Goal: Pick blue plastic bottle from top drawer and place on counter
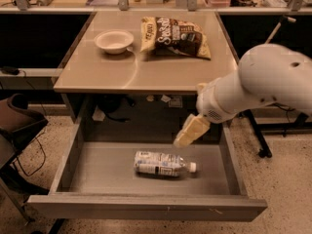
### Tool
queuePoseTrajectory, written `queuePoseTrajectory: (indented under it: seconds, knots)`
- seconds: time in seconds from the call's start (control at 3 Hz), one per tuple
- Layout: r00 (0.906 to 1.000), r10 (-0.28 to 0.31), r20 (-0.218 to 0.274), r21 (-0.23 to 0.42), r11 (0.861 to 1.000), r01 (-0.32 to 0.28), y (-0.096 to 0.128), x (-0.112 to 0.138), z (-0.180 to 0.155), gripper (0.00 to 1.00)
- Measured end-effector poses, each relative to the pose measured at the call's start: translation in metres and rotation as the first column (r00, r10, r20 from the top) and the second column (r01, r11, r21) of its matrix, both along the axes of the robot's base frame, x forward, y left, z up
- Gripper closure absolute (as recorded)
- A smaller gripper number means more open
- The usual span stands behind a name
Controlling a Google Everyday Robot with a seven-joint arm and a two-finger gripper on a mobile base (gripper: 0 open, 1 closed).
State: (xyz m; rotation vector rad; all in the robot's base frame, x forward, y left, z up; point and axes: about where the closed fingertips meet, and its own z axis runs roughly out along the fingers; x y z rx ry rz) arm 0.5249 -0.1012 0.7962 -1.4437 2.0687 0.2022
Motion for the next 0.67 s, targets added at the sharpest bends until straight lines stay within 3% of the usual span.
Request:
queuePoseTrajectory:
  seconds: [0.33,0.67]
  knots:
    - [0.9999,0.01,-0.001,0.107,0.994,-0.01,0.0358,0.0218,-0.0361,0.0]
    - [1.0,0.0,-0.004,0.124,0.992,0.001,0.0386,0.0248,-0.0458,0.0]
